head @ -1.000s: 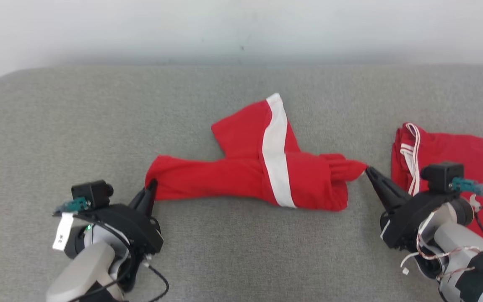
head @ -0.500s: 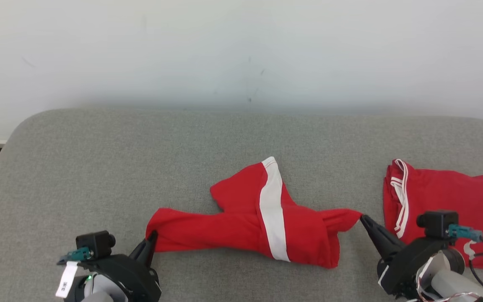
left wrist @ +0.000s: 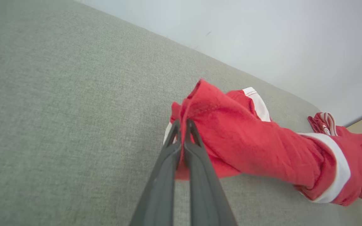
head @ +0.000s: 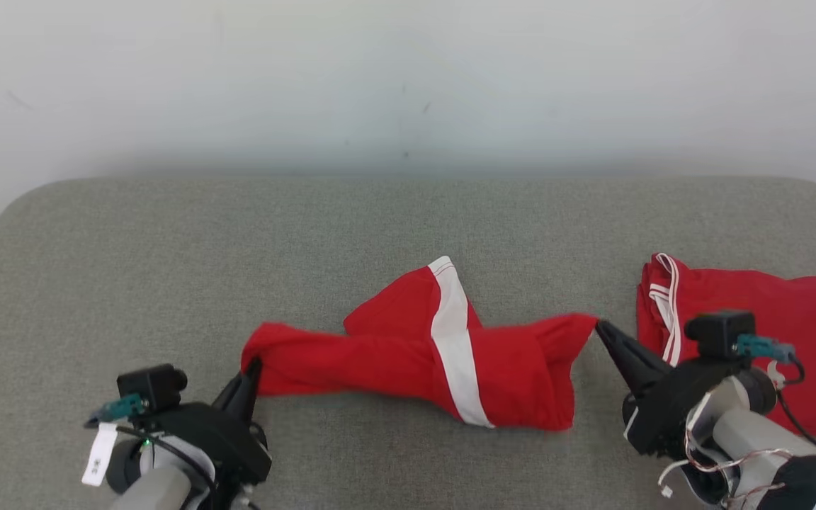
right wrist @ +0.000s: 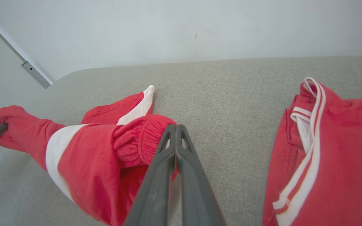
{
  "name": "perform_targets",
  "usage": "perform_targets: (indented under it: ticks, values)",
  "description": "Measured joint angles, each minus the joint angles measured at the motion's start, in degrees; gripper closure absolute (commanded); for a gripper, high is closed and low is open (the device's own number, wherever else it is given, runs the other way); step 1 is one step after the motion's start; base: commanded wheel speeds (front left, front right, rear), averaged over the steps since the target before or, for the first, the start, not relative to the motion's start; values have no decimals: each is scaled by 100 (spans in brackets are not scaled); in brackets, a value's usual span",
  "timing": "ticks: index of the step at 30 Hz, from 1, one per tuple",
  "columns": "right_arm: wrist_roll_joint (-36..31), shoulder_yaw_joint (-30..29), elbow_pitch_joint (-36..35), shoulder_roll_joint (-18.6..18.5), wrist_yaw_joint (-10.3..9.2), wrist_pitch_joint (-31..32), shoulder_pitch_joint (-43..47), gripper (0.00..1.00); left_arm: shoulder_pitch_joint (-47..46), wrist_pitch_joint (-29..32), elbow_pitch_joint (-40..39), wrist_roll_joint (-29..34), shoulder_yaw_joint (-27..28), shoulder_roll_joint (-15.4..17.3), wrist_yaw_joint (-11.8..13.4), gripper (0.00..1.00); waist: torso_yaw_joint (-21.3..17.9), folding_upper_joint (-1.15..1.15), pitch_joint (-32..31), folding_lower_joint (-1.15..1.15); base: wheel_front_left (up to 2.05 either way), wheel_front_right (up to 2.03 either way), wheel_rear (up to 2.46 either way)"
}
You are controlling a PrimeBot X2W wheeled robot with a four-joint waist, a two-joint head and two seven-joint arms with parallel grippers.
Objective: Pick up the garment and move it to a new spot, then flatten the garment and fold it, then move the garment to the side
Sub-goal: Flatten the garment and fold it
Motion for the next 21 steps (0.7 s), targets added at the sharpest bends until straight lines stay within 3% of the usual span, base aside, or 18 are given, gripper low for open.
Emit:
perform_targets:
  ticks: [10,12,21]
  values:
    - [-44,54,250,190,-45,71,-274,100,-144,-1,-207,-235,278,23,23,100,68,0,186,0,0,0,0]
    - [-333,231,341,247,-82,154,-519,100,-187,-1,-157,-227,290,51,31,100,44,0,222,0,0,0,0]
    - [-501,183,680,495,-157,92,-1139,100,-492,-46,-180,-122,350,-3,73,100,-151,0,449,1,0,0,0]
